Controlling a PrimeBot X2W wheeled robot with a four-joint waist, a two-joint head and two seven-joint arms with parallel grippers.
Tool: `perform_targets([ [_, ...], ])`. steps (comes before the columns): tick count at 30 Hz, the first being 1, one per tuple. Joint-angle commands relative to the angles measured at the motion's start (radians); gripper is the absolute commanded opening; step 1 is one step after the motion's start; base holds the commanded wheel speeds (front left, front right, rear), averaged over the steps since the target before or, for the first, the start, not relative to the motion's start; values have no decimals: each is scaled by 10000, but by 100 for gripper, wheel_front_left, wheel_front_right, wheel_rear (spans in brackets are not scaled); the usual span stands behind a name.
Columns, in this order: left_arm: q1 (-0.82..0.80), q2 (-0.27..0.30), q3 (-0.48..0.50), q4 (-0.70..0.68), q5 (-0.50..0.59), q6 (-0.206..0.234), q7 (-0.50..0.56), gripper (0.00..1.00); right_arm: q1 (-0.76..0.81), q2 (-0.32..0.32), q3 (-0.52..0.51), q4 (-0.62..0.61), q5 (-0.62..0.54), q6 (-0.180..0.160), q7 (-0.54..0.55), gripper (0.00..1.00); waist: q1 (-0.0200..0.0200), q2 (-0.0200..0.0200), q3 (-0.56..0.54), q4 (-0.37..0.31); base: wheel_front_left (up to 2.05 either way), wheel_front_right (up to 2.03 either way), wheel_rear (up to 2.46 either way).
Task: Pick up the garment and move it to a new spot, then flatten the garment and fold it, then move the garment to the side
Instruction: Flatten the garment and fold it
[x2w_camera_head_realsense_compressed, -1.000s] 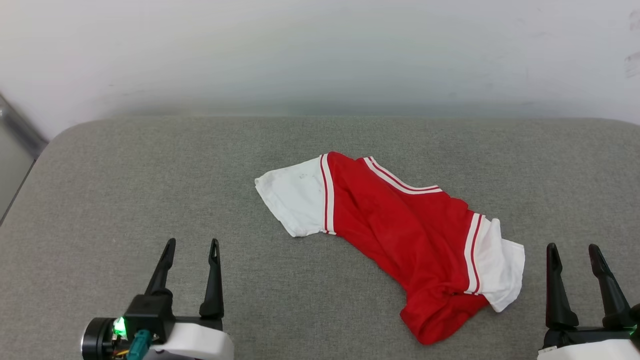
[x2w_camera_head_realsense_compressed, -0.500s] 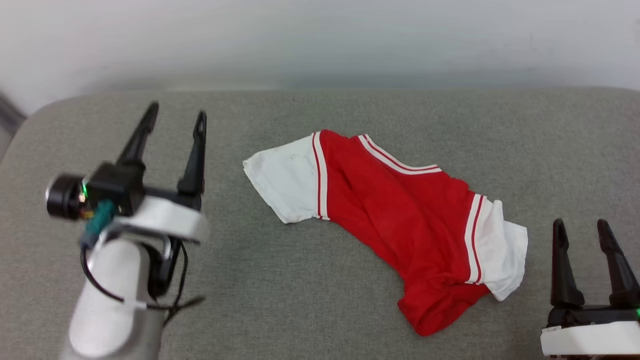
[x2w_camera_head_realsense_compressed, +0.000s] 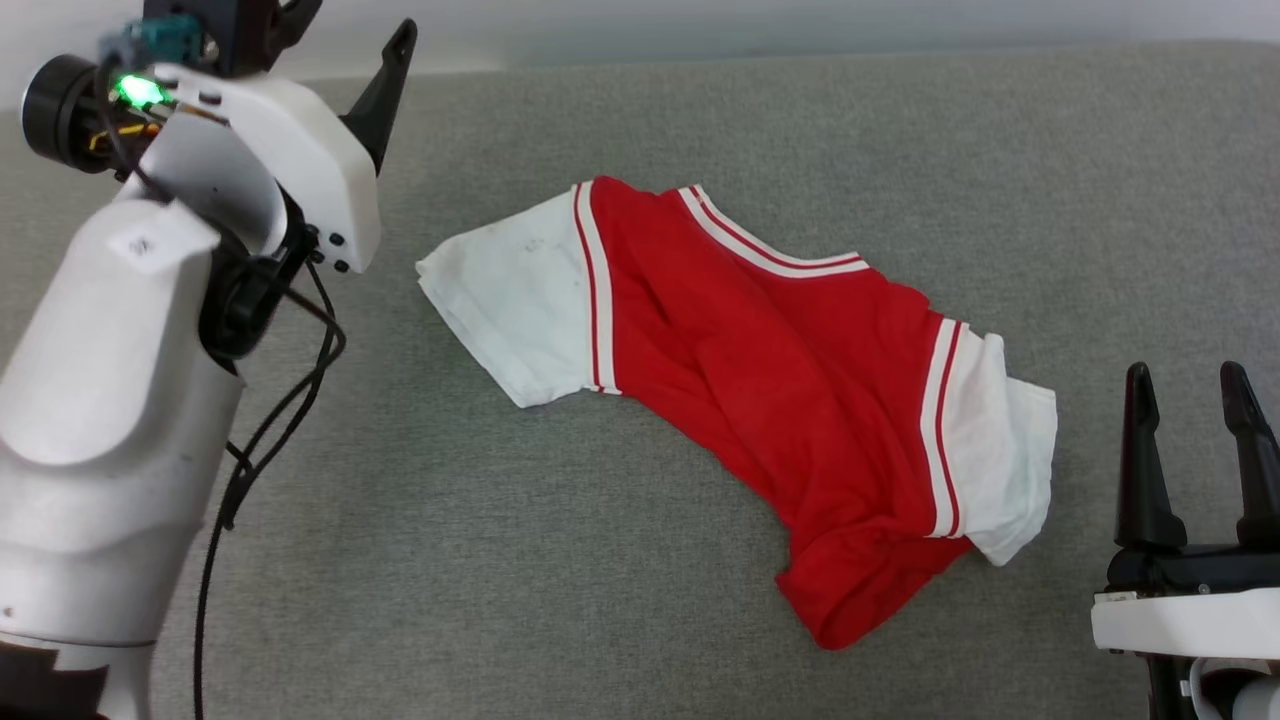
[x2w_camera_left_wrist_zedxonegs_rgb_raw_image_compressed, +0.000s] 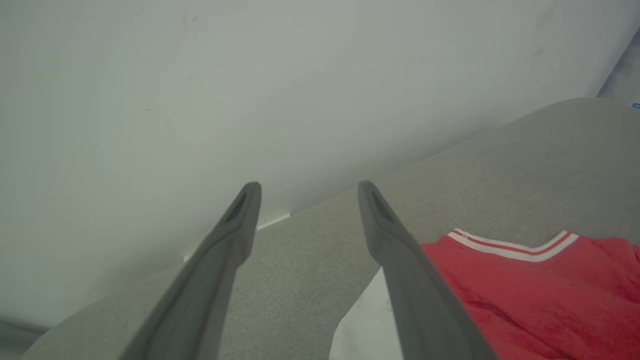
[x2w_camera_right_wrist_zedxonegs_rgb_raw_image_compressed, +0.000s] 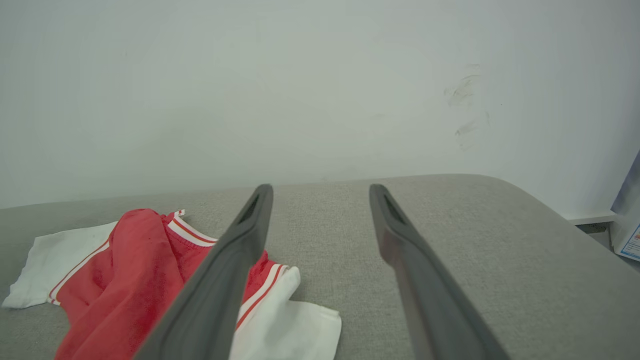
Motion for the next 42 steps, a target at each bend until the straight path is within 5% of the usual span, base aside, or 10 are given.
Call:
perform_targets([
  [1, -203, 199, -361, 30, -396, -12, 596, 100, -128, 10, -17, -41, 80, -3, -17, 100, -2, 0, 280, -183, 0, 0, 0],
  [12, -1383, 1695, -3033, -177, -3504, -9, 5564, 100, -630, 11, 38, -121, 169, -3, -17, 100, -2, 0, 1140, -422, 0, 0, 0],
  [21, -1613, 2146, -4814, -327, -4582, -9, 7378, 100, -937, 11, 65, -154, 185, -3, -17, 100, -2, 0, 1780, -577, 0, 0, 0],
  [29, -1168, 2423, -6610, -203, -5023, -20, 7912, 100, -1162, 11, 127, -111, 239, -3, -17, 100, -2, 0, 2092, -654, 0, 0, 0],
  [30, -1154, 2457, -6795, -175, -5050, -22, 7895, 83, -1175, 10, 122, -94, 238, -3, -17, 100, -2, 0, 2088, -649, 0, 0, 0],
  [31, -1173, 2474, -6926, -146, -5108, -22, 7797, 14, -1172, 11, 118, -67, 235, -3, -17, 100, -2, 0, 2057, -639, 0, 0, 0],
  [32, -1203, 2473, -7019, -132, -5186, -22, 7690, 0, -1153, 11, 107, -46, 228, -3, -17, 100, -2, 0, 2005, -620, 0, 0, 0],
  [42, -1622, 2910, -7408, -912, -5704, -10, 5746, 0, -624, 10, 21, 146, 88, -3, -17, 100, -2, 0, 751, -181, 0, 0, 0],
])
